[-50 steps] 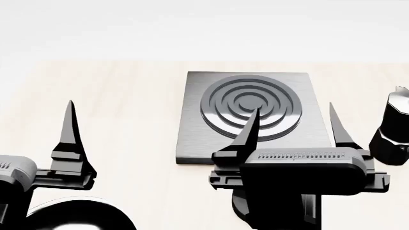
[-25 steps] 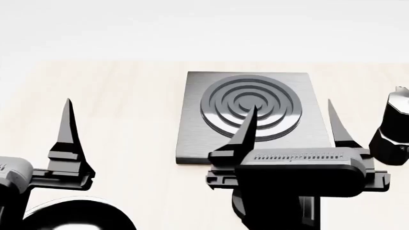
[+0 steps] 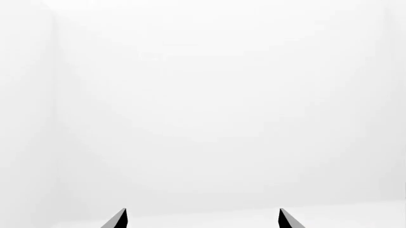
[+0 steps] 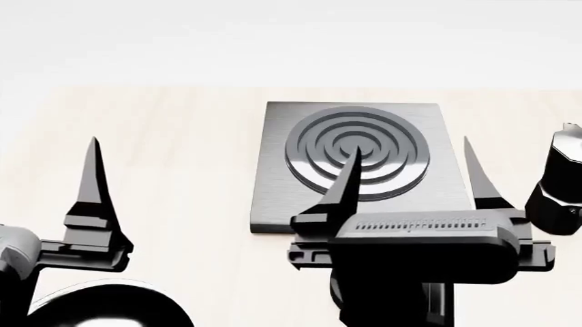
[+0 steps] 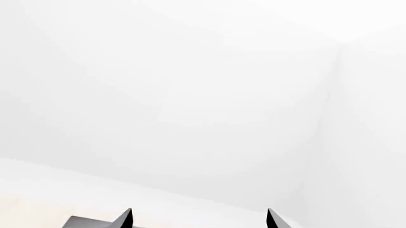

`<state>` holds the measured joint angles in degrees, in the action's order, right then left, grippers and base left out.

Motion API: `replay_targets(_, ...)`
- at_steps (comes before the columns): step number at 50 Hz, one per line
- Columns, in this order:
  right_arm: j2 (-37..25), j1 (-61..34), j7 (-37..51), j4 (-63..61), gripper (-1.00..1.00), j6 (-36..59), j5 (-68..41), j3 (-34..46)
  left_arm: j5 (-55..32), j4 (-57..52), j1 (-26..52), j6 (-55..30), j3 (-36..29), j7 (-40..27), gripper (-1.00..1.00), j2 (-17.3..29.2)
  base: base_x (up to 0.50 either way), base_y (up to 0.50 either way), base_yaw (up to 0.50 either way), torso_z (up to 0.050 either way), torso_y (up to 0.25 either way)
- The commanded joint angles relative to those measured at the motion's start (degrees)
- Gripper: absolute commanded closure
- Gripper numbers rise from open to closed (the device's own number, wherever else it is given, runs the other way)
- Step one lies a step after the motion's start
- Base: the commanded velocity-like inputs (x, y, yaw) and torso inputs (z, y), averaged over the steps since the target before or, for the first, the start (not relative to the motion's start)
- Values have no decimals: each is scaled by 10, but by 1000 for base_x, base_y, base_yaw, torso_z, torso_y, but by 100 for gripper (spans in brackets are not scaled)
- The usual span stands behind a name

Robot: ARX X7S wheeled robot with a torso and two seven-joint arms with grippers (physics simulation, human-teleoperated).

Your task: Turn on the stove.

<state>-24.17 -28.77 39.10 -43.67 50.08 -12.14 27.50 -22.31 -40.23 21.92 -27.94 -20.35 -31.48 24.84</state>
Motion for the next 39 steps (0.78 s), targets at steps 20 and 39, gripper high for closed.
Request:
replay_targets(20,-1,-6,4,-10,-100,6,2,8,-7,-31,4,-12,-1,-9,-100,8,0,0,0,0,0)
replay_targets(39,-1,-11,7,-23,-100,17,1,12,-12,-55,9,-27,-1,-17,-100,13,0,0,0,0,0)
